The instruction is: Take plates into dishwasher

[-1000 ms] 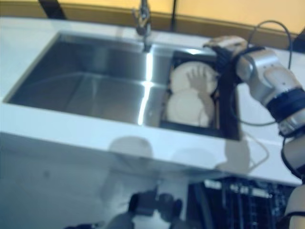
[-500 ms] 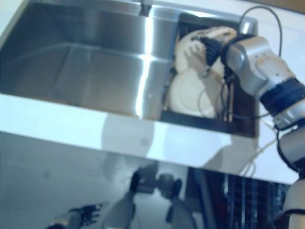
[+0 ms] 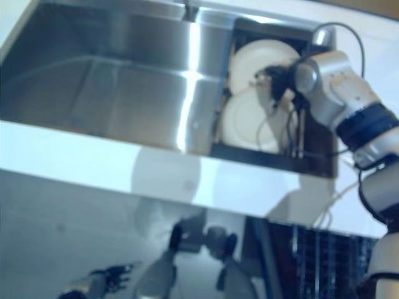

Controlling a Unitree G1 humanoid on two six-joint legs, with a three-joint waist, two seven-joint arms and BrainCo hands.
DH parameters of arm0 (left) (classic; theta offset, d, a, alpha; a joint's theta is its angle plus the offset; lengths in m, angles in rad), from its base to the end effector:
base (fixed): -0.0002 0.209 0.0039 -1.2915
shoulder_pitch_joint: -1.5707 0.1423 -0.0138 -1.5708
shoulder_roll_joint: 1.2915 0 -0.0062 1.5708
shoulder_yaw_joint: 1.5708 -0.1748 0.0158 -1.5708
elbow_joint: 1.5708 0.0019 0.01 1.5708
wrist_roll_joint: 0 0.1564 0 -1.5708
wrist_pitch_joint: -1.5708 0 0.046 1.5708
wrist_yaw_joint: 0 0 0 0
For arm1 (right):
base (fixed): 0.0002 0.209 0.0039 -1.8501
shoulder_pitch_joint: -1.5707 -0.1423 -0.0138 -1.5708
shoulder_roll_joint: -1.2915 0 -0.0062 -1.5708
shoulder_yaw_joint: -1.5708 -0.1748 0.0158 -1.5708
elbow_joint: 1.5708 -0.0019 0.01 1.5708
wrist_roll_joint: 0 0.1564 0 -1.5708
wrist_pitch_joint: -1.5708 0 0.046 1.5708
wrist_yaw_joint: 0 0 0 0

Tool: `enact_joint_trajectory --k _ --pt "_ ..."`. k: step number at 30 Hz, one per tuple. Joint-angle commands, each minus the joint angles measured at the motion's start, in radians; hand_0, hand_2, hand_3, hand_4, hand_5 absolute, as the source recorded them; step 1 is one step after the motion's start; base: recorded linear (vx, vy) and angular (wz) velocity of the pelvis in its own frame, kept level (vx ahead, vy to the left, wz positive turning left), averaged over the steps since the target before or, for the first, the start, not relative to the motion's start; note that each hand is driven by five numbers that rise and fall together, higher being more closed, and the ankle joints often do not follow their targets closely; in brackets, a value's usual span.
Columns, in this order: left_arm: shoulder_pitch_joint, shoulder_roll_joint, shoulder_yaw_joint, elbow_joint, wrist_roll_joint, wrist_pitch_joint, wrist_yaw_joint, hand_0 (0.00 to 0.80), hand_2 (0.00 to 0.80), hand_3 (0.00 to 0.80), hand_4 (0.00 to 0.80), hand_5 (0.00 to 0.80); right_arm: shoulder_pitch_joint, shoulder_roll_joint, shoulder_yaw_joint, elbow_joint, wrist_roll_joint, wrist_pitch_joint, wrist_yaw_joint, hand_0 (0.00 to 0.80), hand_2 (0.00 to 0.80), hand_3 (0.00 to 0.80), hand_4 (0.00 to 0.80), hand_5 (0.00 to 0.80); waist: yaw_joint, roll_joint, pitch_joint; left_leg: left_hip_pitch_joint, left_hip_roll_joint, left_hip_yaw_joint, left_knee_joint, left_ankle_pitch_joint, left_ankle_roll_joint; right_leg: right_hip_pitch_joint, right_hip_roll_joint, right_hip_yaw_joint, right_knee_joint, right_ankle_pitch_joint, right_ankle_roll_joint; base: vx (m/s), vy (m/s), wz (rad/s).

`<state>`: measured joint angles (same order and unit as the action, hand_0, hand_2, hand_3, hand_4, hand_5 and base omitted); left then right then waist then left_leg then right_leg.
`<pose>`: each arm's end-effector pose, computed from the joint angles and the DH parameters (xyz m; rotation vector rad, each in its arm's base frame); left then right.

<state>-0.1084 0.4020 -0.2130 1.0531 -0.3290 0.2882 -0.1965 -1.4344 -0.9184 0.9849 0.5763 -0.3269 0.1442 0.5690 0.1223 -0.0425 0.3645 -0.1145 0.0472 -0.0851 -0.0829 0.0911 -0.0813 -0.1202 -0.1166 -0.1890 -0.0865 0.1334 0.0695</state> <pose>0.1367 0.2631 -0.0910 0.0374 1.2366 0.0342 0.3505 -0.1861 0.3187 -1.7492 0.1123 0.2976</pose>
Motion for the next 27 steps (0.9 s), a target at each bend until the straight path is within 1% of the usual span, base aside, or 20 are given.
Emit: enact_joint_trajectory --k 1,5,12,14,15,18,19,20,21,23,24,27 --pt "-0.013 0.023 -0.036 0.048 0.012 -0.007 -0.004 0.000 0.000 0.000 0.000 0.000 -0.053 0.017 0.001 0.051 0.042 0.046 0.047 0.000 0.000 0.000 0.000 0.000 0.010 -0.029 -0.018 0.002 -0.008 0.077 -0.004 -0.021 0.011 0.026 -0.065 -0.004 0.001 -0.005 0.086 0.000 0.000 0.00" --pt "-0.011 0.021 -0.030 0.048 0.015 -0.005 -0.004 0.000 0.000 0.000 0.000 0.000 -0.031 0.036 -0.015 0.073 0.050 0.073 0.106 0.000 0.000 0.000 0.000 0.000 0.015 -0.030 -0.015 0.004 -0.008 0.077 -0.004 -0.019 0.010 0.031 -0.065 -0.007 0.000 -0.004 0.084 0.000 0.000 0.00" --pt "-0.005 0.016 -0.023 0.050 0.019 -0.007 0.001 0.000 0.000 0.000 0.000 0.000 0.020 0.055 -0.053 0.074 0.058 0.105 0.137 0.000 0.000 0.000 0.000 0.000 0.019 -0.035 -0.010 0.005 -0.007 0.080 -0.004 -0.017 0.008 0.035 -0.064 -0.008 -0.001 -0.005 0.082 0.000 0.000 0.00" --pt "-0.005 0.013 -0.023 0.054 0.017 -0.013 0.003 0.000 0.000 0.000 0.000 0.000 0.037 0.064 -0.064 0.068 0.054 0.131 0.170 0.000 0.000 0.000 0.000 0.000 0.019 -0.035 -0.006 0.001 -0.006 0.082 -0.004 -0.015 0.007 0.032 -0.065 -0.008 -0.001 -0.004 0.082 0.000 0.000 0.00" --pt "-0.005 0.013 -0.023 0.054 0.017 -0.013 0.003 0.000 0.000 0.000 0.000 0.000 0.038 0.065 -0.064 0.067 0.054 0.133 0.173 0.000 0.000 0.000 0.000 0.000 0.019 -0.035 -0.006 0.001 -0.006 0.082 -0.004 -0.015 0.007 0.032 -0.065 -0.008 -0.001 -0.004 0.082 -0.031 0.008 0.00" --pt "-0.006 0.013 -0.017 0.055 0.013 -0.017 0.001 0.000 0.000 0.000 0.000 0.000 0.065 0.063 -0.081 0.062 0.056 0.172 0.243 0.000 0.000 0.000 0.000 0.000 0.017 -0.033 0.002 -0.003 -0.006 0.085 -0.004 -0.014 0.007 0.028 -0.066 -0.008 -0.001 -0.002 0.083 -0.027 0.009 0.00" --pt "-0.006 0.013 -0.016 0.053 0.012 -0.016 0.001 0.000 0.000 0.000 0.000 0.000 0.075 0.063 -0.089 0.060 0.059 0.184 0.260 0.044 0.044 0.044 0.044 0.044 0.016 -0.033 0.003 -0.002 -0.006 0.085 -0.004 -0.013 0.007 0.028 -0.066 -0.007 -0.001 -0.002 0.083 0.000 0.000 0.00" --pt "-0.005 0.013 -0.014 0.052 0.012 -0.015 0.001 0.000 0.000 0.000 0.000 0.000 0.089 0.063 -0.099 0.054 0.064 0.200 0.278 0.176 0.176 0.176 0.176 0.176 0.014 -0.033 0.004 -0.002 -0.006 0.086 -0.004 -0.012 0.007 0.029 -0.066 -0.006 -0.001 -0.002 0.083 0.000 0.000 0.00" --pt "-0.006 0.011 -0.012 0.050 0.012 -0.012 0.002 0.000 0.000 0.000 0.000 0.000 0.109 0.066 -0.113 0.048 0.066 0.217 0.290 0.329 0.329 0.329 0.329 0.329 0.013 -0.033 0.005 -0.002 -0.006 0.086 -0.004 -0.012 0.007 0.029 -0.066 -0.005 -0.001 -0.002 0.083 0.000 0.000 0.00" --pt "-0.005 0.011 -0.010 0.050 0.009 -0.013 0.003 0.000 0.000 0.000 0.000 0.000 0.135 0.069 -0.134 0.036 0.065 0.236 0.303 0.744 0.744 0.744 0.744 0.744 0.010 -0.033 0.005 -0.001 -0.007 0.087 -0.004 -0.011 0.006 0.029 -0.066 -0.005 -0.001 -0.002 0.083 0.000 0.000 0.00" --pt "-0.005 0.011 -0.006 0.050 0.010 -0.013 0.001 0.000 0.000 0.000 0.000 0.000 0.153 0.069 -0.150 0.027 0.061 0.243 0.301 0.800 0.800 0.800 0.800 0.800 0.007 -0.033 0.005 -0.001 -0.007 0.088 -0.004 -0.011 0.006 0.029 -0.066 -0.003 -0.001 -0.001 0.083 0.000 0.000 0.00" --pt "-0.008 0.009 -0.002 0.051 0.006 -0.011 0.002 0.000 0.000 0.000 0.000 0.000 0.179 0.075 -0.181 0.022 0.081 0.260 0.260 0.800 0.800 0.800 0.800 0.800 0.003 -0.033 0.004 0.000 -0.006 0.091 -0.004 -0.010 0.006 0.028 -0.065 0.000 -0.001 -0.001 0.083 0.000 0.000 0.00"
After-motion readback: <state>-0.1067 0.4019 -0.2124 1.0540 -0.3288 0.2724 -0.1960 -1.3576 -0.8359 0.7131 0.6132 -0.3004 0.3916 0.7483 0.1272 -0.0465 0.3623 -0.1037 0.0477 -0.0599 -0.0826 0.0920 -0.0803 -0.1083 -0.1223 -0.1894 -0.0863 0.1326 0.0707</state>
